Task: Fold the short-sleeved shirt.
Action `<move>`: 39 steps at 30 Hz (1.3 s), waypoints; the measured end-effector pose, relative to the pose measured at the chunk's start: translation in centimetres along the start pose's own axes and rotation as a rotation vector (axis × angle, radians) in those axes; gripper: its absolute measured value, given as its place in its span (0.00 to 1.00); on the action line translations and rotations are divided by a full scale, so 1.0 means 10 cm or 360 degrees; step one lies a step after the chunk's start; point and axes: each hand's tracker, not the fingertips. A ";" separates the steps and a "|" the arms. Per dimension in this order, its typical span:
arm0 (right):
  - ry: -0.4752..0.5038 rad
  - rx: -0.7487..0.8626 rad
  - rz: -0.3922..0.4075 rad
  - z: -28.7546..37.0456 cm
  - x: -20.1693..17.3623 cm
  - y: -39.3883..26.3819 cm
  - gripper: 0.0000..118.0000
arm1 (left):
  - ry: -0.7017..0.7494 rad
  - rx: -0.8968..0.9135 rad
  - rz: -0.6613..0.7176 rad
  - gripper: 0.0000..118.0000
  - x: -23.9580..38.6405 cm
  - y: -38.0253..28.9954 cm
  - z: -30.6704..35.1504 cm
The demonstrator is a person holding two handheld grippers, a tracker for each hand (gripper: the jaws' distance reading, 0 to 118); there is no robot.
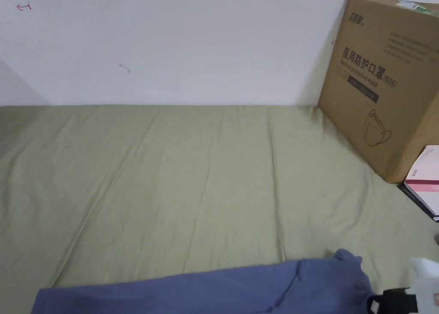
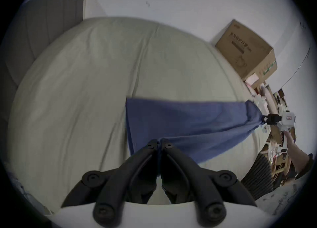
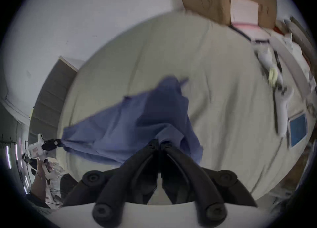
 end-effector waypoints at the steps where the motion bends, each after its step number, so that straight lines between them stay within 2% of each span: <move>1: -0.0001 -0.0007 0.0005 -0.08 0.02 -0.04 0.01 | -0.0001 -0.0003 0.0006 0.04 -0.01 -0.05 -0.03; 2: -0.0027 -0.0034 0.0015 -0.15 0.02 -0.07 0.03 | -0.0010 0.0006 0.0019 0.10 -0.02 -0.09 -0.06; 3: -0.0044 -0.0032 0.0029 -0.17 0.00 -0.09 0.11 | -0.0018 0.0006 0.0034 0.18 -0.03 -0.11 -0.06; 5: -0.0076 -0.0007 0.0058 -0.20 0.05 -0.07 0.67 | 0.0004 0.0029 0.0060 0.32 -0.03 -0.11 0.02; 6: -0.0103 -0.0011 0.0061 -0.18 0.02 -0.05 0.84 | 0.0046 0.0063 0.0047 0.42 -0.02 -0.10 0.08; 7: -0.0107 -0.0025 0.0055 -0.13 -0.02 -0.04 0.92 | 0.0087 0.0117 0.0019 0.72 0.01 -0.07 0.16; 8: -0.0099 -0.0001 0.0044 -0.06 -0.05 -0.02 0.93 | 0.0106 0.0167 0.0011 0.95 0.06 -0.04 0.24; 9: -0.0100 0.0030 0.0042 0.00 -0.08 0.00 0.93 | 0.0091 0.0174 0.0020 1.00 0.09 -0.01 0.29; 10: -0.0104 0.0075 0.0046 0.08 -0.13 0.05 0.93 | 0.0057 0.0221 0.0028 0.96 0.17 0.02 0.38; 11: -0.0093 0.0124 0.0058 0.18 -0.19 0.07 0.93 | -0.0029 0.0361 0.0045 0.96 0.25 0.06 0.49; 13: -0.0037 0.0233 0.0102 0.38 -0.36 0.14 0.93 | -0.0045 0.0415 0.0030 0.96 0.43 0.17 0.62; 15: 0.0035 0.0384 0.0179 0.62 -0.59 0.17 0.93 | -0.0052 0.0589 -0.0039 0.96 0.68 0.23 0.80; 16: 0.0066 0.0477 0.0219 0.78 -0.74 0.14 0.93 | -0.0058 0.0681 -0.0075 0.97 0.82 0.26 0.88; 19: 0.0246 0.0843 0.0225 1.13 -1.12 0.02 0.92 | -0.0018 0.0900 -0.0126 0.98 1.22 0.31 1.09; 21: 0.0225 0.0988 0.0291 1.24 -1.33 -0.04 0.91 | 0.0009 0.1040 -0.0175 0.92 1.44 0.28 1.15; 22: 0.0225 0.1056 0.0355 1.28 -1.42 -0.08 0.82 | 0.0018 0.1098 -0.0204 0.77 1.53 0.28 1.17; 23: 0.0197 0.1137 0.0408 1.32 -1.49 -0.13 0.60 | 0.0007 0.1134 -0.0232 0.54 1.61 0.27 1.18; 24: 0.0151 0.1190 0.0435 1.31 -1.54 -0.17 0.22 | -0.0009 0.1137 -0.0246 0.21 1.67 0.26 1.16; 25: 0.0105 0.1217 0.0460 1.31 -1.60 -0.19 0.00 | -0.0001 0.1115 -0.0267 0.00 1.73 0.26 1.12; 27: 0.0171 0.1162 0.0440 1.29 -1.62 -0.23 0.00 | -0.0003 0.1111 -0.0283 0.00 1.78 0.28 1.09; 28: 0.0241 0.1120 0.0436 1.27 -1.63 -0.23 0.00 | -0.0087 0.1065 -0.0303 0.00 1.79 0.30 1.05; 33: 0.0210 0.1102 0.0448 1.33 -1.64 -0.24 0.00 | -0.0031 0.1028 -0.0259 0.00 1.56 0.35 1.15; 36: 0.0183 0.1081 0.0461 1.34 -1.62 -0.22 0.00 | -0.0111 0.0720 -0.0009 0.00 1.06 0.51 1.14; 39: 0.0133 0.1066 0.0466 1.26 -1.61 -0.23 0.00 | -0.0342 0.0406 0.0346 0.00 0.32 0.53 0.94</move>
